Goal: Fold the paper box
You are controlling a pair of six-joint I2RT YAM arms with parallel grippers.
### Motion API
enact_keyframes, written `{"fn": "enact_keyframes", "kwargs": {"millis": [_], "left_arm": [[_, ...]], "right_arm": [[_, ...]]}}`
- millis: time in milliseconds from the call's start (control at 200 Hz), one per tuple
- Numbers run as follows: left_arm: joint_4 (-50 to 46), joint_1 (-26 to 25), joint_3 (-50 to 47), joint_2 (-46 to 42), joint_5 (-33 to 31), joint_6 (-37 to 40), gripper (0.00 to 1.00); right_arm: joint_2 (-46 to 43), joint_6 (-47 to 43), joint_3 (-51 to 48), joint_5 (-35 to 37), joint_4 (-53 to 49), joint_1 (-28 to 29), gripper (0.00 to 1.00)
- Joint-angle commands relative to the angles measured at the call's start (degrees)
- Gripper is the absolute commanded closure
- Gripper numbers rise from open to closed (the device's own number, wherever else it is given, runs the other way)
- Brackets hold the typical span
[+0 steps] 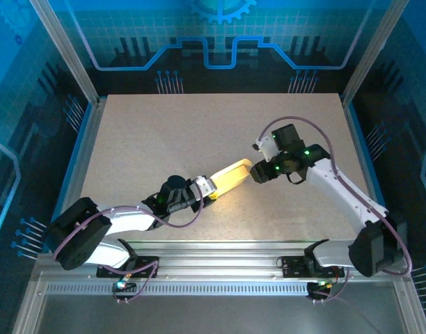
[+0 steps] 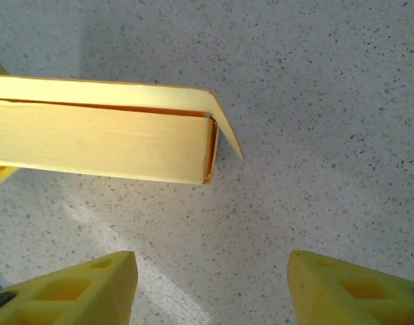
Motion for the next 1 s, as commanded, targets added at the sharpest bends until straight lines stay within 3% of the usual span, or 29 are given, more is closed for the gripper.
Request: {"fn": "enact_keyframes", "kwargs": {"millis": [0,180,385,770,996], "left_arm": [[-0.2,0.4,-0.3,1.3,2.9,-1.4,0.53],[-0.3,0.4,-0.4,1.9,3.4,-1.4,0.53],[-0.8,0.5,0.3,3.6,3.9,-1.1,0.53],[-1.1,0.5,1.4,5.0,4.0,-0.7,0.53],[-1.7,0.7,1.8,5.1,3.8,-0.8,0.52]], "right_arm": [[3.3,-4.4,4.8,3.4,-1.4,1.3,0.42],[8.9,-8.3,8.9,2.0,-2.5,1.4,0.44],[14.9,-13.1,14.8,-4.2,-7.3,1.4,0.47],[18.4,-15.0,17.3,-7.3,-12.1,1.4,0.83],[17.7,-14.5,16.9,-6.2,-12.1,1.7,0.95]]}}
